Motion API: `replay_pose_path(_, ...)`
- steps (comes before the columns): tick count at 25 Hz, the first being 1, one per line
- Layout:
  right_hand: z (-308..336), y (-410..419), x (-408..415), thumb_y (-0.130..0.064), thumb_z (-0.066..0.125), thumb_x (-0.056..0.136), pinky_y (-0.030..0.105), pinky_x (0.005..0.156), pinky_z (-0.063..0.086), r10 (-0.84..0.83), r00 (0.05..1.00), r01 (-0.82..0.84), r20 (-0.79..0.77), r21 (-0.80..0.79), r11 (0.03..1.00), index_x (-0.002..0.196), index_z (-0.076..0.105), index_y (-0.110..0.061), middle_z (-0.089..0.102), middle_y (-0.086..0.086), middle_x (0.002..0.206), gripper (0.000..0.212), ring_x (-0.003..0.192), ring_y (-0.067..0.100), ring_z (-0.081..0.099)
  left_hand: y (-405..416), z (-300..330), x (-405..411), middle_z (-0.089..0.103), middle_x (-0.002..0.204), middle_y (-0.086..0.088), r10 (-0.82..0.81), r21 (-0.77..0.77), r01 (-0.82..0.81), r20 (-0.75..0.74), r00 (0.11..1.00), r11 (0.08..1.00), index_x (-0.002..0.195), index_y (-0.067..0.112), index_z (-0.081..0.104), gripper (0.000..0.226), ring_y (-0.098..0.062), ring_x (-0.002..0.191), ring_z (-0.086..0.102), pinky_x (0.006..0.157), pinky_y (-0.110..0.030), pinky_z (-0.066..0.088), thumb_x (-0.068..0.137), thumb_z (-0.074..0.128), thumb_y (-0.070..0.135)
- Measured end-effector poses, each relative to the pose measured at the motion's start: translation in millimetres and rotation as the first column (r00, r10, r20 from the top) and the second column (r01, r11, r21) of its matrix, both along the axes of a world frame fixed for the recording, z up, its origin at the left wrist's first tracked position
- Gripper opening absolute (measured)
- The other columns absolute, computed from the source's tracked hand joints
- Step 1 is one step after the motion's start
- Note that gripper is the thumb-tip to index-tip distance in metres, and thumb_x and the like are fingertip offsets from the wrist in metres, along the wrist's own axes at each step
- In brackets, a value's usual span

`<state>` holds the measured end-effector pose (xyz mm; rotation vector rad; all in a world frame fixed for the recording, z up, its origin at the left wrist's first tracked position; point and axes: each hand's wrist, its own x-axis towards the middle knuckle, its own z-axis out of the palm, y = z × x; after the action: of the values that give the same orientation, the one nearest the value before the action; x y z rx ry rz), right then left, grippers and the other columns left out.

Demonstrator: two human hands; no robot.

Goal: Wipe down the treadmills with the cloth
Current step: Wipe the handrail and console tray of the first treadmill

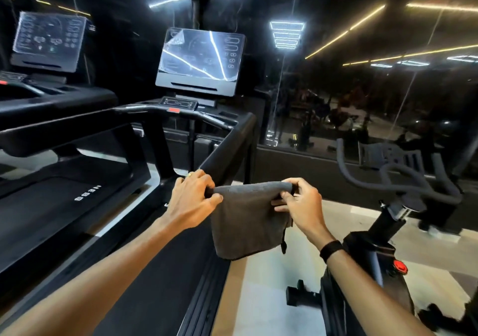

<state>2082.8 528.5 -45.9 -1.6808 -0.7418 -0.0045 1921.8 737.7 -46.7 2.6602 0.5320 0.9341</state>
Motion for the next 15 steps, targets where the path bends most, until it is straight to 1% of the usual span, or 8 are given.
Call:
replay_pose_path(2,-2,30,30,0.008,0.057,0.096,0.032,0.066,0.063,0.057,0.997,-0.056,0.048,-0.003,0.998,0.104,0.063,-0.011,0.071,0.008,0.09,0.021,0.075,0.019,0.076,23,-5,26,0.052,0.084,0.014,0.044,-0.01,-0.043,0.066,0.997,0.999,0.073,0.024,0.057,0.035,-0.009,0.085,0.046,0.081,-0.032,0.028,0.071,0.04,0.055)
replay_pose_path(4,-2,59,59,0.007,0.059,0.095,0.032,0.07,0.063,0.115,0.99,-0.114,0.08,-0.02,0.993,0.106,0.064,-0.01,0.072,0.008,0.09,0.021,0.076,0.016,0.076,41,-4,47,0.055,0.084,0.01,0.106,-0.024,-0.104,0.092,0.99,0.994,0.071,0.02,0.059,0.041,-0.012,0.084,0.048,0.08,-0.032,0.027,0.07,0.037,0.055)
replay_pose_path(7,4,104,98,0.001,0.063,0.094,0.032,0.079,0.063,0.184,0.974,-0.182,0.133,-0.031,0.983,0.115,0.064,-0.009,0.073,0.005,0.096,0.023,0.084,0.013,0.075,72,3,72,0.056,0.081,0.008,0.149,0.043,-0.154,0.096,0.984,0.987,0.066,0.017,0.057,0.041,-0.015,0.082,0.049,0.078,-0.034,0.03,0.071,0.036,0.052)
replay_pose_path(9,10,136,116,-0.009,0.069,0.093,0.021,0.084,0.057,0.259,0.945,-0.251,0.199,-0.066,0.966,0.127,0.059,-0.016,0.07,-0.002,0.111,0.036,0.097,0.007,0.071,91,8,82,0.052,0.074,0.008,0.191,0.008,-0.194,0.128,0.973,0.981,0.06,0.018,0.05,0.035,-0.015,0.076,0.047,0.075,-0.035,0.032,0.072,0.037,0.048)
replay_pose_path(11,7,165,120,-0.022,0.075,0.09,0.012,0.092,0.049,0.378,0.903,-0.36,0.205,-0.122,0.925,0.142,0.046,-0.022,0.057,-0.006,0.132,0.059,0.114,-0.003,0.06,105,4,88,0.047,0.065,0.006,0.226,-0.064,-0.218,0.19,0.955,0.974,0.055,0.018,0.041,0.031,-0.016,0.069,0.045,0.069,-0.035,0.031,0.073,0.04,0.043)
replay_pose_path(12,0,178,117,-0.029,0.077,0.088,0.013,0.099,0.044,0.42,0.882,-0.395,0.214,-0.15,0.906,0.147,0.038,-0.024,0.047,-0.007,0.143,0.071,0.123,-0.004,0.053,111,0,90,0.046,0.063,0.005,0.247,-0.087,-0.233,0.212,0.946,0.969,0.055,0.016,0.041,0.032,-0.016,0.067,0.045,0.068,-0.035,0.032,0.074,0.04,0.041)
replay_pose_path(13,-10,189,112,-0.039,0.078,0.085,0.017,0.107,0.038,0.453,0.862,-0.416,0.229,-0.191,0.889,0.152,0.028,-0.026,0.033,-0.007,0.153,0.084,0.133,-0.002,0.043,117,-5,92,0.047,0.063,0.003,0.263,-0.099,-0.246,0.228,0.937,0.964,0.056,0.012,0.044,0.034,-0.017,0.067,0.046,0.067,-0.036,0.034,0.074,0.04,0.041)
replay_pose_path(15,-35,214,98,-0.064,0.074,0.077,0.031,0.117,0.029,0.478,0.844,-0.397,0.244,-0.316,0.862,0.156,0.013,-0.034,0.002,-0.009,0.164,0.104,0.148,0.009,0.019,131,-13,100,0.052,0.067,0.001,0.281,-0.15,-0.25,0.246,0.927,0.956,0.06,0.007,0.053,0.039,-0.017,0.07,0.049,0.067,-0.038,0.039,0.074,0.041,0.042)
